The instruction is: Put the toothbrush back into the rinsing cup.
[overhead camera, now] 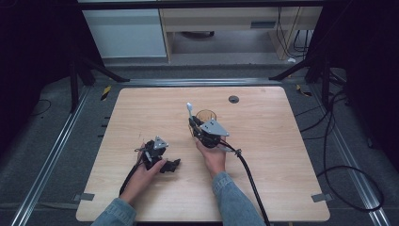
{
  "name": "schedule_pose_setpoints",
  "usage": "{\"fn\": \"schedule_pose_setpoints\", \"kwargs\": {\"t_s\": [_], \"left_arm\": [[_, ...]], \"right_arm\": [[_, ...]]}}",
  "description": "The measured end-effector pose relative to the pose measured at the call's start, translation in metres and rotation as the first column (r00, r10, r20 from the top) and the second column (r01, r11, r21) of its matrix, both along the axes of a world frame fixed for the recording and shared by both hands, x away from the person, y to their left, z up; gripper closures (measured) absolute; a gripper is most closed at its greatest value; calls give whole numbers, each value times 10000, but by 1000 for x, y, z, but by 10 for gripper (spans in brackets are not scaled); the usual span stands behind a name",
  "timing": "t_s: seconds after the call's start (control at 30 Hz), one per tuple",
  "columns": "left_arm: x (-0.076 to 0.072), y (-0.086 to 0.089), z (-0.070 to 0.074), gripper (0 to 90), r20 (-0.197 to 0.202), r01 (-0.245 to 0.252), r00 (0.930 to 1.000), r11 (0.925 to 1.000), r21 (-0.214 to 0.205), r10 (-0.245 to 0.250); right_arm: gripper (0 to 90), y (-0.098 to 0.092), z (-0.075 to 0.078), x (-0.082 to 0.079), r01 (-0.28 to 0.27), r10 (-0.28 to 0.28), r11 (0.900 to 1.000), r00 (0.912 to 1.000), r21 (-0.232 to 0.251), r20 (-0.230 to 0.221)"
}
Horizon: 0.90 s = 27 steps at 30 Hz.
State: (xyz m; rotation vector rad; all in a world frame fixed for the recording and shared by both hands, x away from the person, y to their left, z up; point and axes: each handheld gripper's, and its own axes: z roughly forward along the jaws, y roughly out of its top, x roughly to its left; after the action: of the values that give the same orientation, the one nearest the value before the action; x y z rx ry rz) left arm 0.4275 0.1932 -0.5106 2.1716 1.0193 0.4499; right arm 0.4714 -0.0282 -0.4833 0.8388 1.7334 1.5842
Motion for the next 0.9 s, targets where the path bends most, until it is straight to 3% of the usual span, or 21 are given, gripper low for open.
{"fn": "schedule_pose_setpoints", "kwargs": {"t_s": [0.4,0.9], "left_arm": [[0,0,0,0,1,4,10000,10000,-1,-4],[0,0,0,0,4,11,10000,10000,0,-11]], "right_arm": [[790,1,1,0,-95,94,9994,10000,-345,-26],[760,3,3,0,-156,154,9989,9999,-444,-49]]}}
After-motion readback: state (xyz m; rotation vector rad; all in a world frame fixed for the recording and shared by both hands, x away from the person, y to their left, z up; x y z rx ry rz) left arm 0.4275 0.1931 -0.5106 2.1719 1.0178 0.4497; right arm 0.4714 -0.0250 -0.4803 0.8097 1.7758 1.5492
